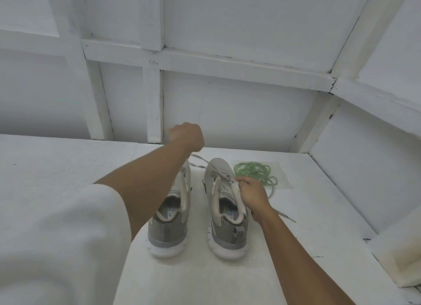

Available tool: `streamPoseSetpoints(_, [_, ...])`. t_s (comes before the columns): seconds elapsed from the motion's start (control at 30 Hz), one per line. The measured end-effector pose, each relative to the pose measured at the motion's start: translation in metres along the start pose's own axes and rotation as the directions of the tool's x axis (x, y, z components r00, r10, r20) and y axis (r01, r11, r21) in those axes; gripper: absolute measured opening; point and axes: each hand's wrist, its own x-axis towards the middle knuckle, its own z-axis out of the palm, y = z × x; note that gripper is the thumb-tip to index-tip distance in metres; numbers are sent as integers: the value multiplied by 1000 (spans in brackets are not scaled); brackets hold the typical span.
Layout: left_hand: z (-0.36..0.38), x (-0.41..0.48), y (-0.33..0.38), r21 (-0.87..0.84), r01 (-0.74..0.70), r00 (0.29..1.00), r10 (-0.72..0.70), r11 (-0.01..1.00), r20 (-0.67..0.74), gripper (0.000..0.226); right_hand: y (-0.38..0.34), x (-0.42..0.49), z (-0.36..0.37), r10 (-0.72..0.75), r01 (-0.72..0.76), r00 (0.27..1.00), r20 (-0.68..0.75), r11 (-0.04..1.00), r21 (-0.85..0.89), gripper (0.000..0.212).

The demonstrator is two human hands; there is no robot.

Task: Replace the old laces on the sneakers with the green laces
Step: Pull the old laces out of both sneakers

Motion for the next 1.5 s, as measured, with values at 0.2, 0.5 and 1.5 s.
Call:
streamPoseSetpoints(0.2, [42, -29, 60, -120, -340, 900, 360, 933, 248, 28, 1, 1, 0, -19, 19, 1000, -9, 1000, -6, 37])
streamPoseSetpoints(0.5, [64, -16, 56, -148, -323, 891, 353, 935, 285, 28, 2, 3, 2, -9, 9, 1000, -1, 1000, -15, 38])
streamPoseSetpoints(1.5, [59, -19, 58, -114, -322, 912, 340, 940, 228, 34, 2, 1, 2, -9, 8, 999, -43, 1000, -30, 36])
